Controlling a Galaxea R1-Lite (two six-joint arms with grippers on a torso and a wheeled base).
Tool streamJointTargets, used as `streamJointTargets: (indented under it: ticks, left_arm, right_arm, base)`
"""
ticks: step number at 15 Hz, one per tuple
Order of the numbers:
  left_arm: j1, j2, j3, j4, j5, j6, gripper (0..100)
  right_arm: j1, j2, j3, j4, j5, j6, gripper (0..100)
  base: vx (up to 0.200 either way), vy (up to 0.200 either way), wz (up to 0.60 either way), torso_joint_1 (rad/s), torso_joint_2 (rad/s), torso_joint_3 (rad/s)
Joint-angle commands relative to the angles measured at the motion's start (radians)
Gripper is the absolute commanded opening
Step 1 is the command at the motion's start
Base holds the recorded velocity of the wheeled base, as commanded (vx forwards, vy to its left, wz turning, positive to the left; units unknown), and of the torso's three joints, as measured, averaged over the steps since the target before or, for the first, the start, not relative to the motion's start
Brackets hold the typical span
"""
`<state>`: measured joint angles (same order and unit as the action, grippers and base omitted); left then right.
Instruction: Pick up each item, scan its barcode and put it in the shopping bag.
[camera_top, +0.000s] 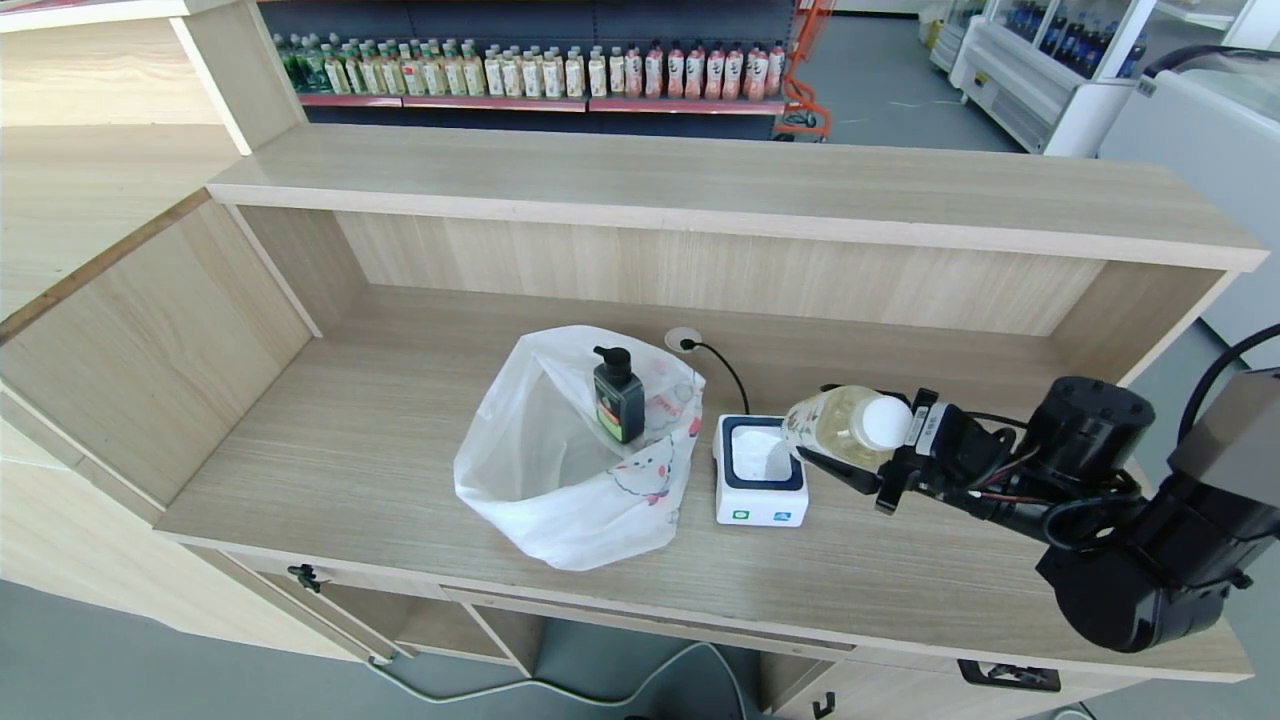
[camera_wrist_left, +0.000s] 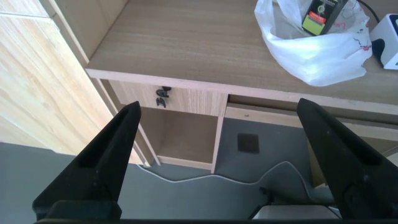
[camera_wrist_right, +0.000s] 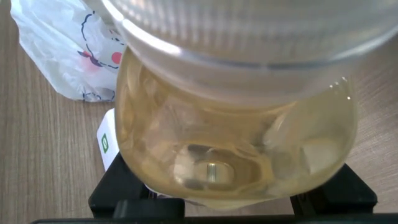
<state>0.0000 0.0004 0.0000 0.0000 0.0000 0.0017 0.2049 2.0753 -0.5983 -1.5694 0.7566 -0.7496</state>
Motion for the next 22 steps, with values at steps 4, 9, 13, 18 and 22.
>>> streamJointTargets:
  ticks: [4, 9, 13, 18, 22]
  left_arm:
    - [0.000, 0.000, 0.000, 0.000, 0.000, 0.000, 100]
    - [0.000, 0.000, 0.000, 0.000, 0.000, 0.000, 100]
    - [0.000, 0.000, 0.000, 0.000, 0.000, 0.000, 100]
    - [0.000, 0.000, 0.000, 0.000, 0.000, 0.000, 100]
    - [0.000, 0.000, 0.000, 0.000, 0.000, 0.000, 100]
  right_arm:
    - [0.022, 0.049, -0.067, -0.001, 0.000, 0.003, 0]
    - [0.033, 0.081, -0.101, -0.001, -0.010, 0.001, 0]
    - [0.042, 0.108, -0.141, -0.001, -0.011, 0.001, 0]
    - [0.079, 0.140, -0.186, -0.001, -0.034, 0.003, 0]
    - [0.082, 0.160, -0.192, -0.001, -0.037, 0.001, 0]
  base:
    - [0.000, 0.000, 0.00, 0.000, 0.00, 0.000]
    - [0.000, 0.000, 0.00, 0.000, 0.00, 0.000]
    - [0.000, 0.000, 0.00, 0.000, 0.00, 0.000]
    - [0.000, 0.000, 0.00, 0.000, 0.00, 0.000]
    - [0.000, 0.000, 0.00, 0.000, 0.00, 0.000]
